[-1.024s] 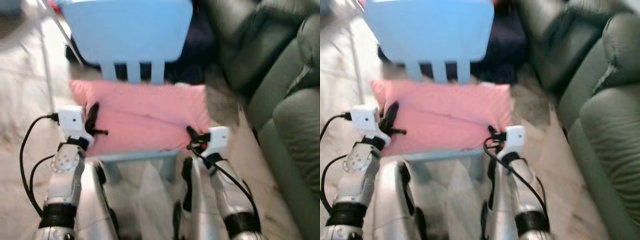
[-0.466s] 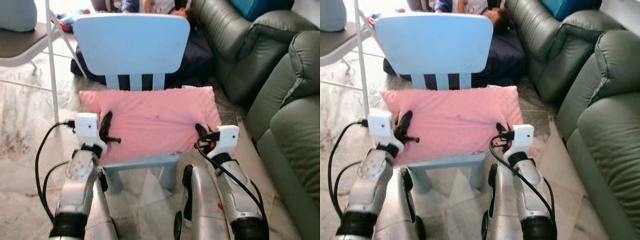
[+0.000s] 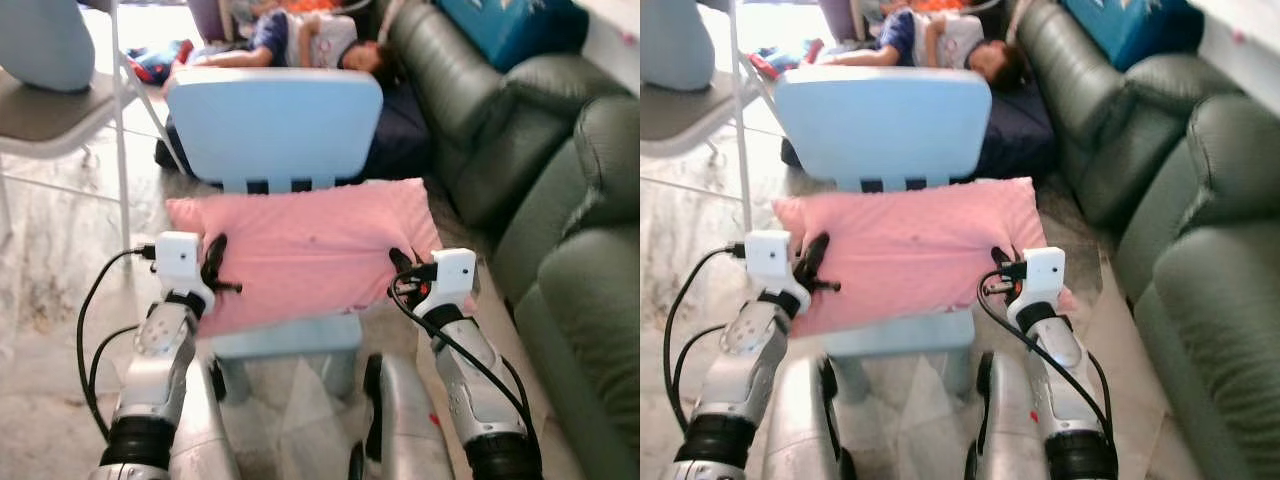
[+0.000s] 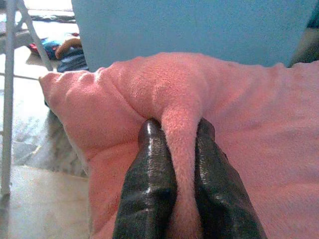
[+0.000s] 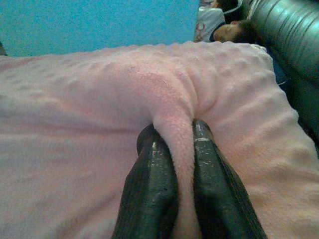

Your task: Move the pillow to the sofa

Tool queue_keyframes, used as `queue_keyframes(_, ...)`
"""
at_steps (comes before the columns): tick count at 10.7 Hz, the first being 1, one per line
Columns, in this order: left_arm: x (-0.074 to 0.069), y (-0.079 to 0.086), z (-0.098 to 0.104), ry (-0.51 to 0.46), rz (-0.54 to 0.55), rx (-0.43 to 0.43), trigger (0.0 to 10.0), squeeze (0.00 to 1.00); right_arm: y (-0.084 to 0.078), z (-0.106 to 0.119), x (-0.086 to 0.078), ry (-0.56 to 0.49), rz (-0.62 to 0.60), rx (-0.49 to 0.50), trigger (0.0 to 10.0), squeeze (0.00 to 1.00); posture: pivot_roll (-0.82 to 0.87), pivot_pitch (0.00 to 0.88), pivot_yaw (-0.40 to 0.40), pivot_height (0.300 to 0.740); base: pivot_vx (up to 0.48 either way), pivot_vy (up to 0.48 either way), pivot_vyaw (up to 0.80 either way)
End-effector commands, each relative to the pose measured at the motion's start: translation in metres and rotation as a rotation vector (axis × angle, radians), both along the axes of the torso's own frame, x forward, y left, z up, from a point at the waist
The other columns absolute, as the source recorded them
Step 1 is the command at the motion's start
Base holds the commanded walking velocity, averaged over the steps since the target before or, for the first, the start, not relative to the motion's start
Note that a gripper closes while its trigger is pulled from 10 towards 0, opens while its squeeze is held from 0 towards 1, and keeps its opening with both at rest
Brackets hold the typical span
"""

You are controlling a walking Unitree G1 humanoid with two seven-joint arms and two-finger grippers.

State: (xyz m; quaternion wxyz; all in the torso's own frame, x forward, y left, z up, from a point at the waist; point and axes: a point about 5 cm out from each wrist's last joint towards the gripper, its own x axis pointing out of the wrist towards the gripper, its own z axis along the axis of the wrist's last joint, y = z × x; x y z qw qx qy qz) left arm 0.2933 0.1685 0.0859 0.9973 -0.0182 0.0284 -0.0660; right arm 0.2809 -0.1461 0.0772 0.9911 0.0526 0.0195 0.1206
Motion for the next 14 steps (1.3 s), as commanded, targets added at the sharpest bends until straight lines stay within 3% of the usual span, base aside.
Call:
queue_keyframes(1, -0.001, -0.002, 0.000, -0.008, 0.002, 0.008, 10.0, 0.00, -0.006, 0.009, 0.002, -0.032, -0.026, -0.007, 10.0, 0.00, -0.02, 0.000, -0.081, 0.611, 0.000, 0.000, 0.00)
queue_keyframes(3, -0.002, -0.002, -0.007, 0.015, -0.002, 0.045, 10.0, 0.00, -0.001, 0.009, 0.000, -0.022, 0.003, 0.005, 10.0, 0.00, -0.03, 0.000, -0.089, 0.646, 0.000, 0.000, 0.00)
queue_keyframes(5, 0.004, 0.005, -0.008, 0.022, 0.013, 0.061, 10.0, 0.00, 0.000, 0.011, 0.000, -0.039, 0.009, -0.023, 10.0, 0.00, -0.03, 0.000, -0.089, 0.646, 0.000, 0.000, 0.00)
queue_keyframes(10, 0.012, 0.002, -0.006, 0.013, -0.027, 0.105, 10.0, 0.00, -0.008, 0.013, 0.003, -0.051, -0.036, -0.034, 10.0, 0.00, -0.03, 0.000, -0.089, 0.740, 0.000, 0.000, 0.00)
queue_keyframes(14, 0.010, -0.006, -0.009, 0.014, -0.047, 0.099, 10.0, 0.00, -0.007, 0.013, 0.002, -0.050, -0.054, -0.019, 10.0, 0.00, -0.03, 0.000, -0.091, 0.740, 0.000, 0.000, 0.00)
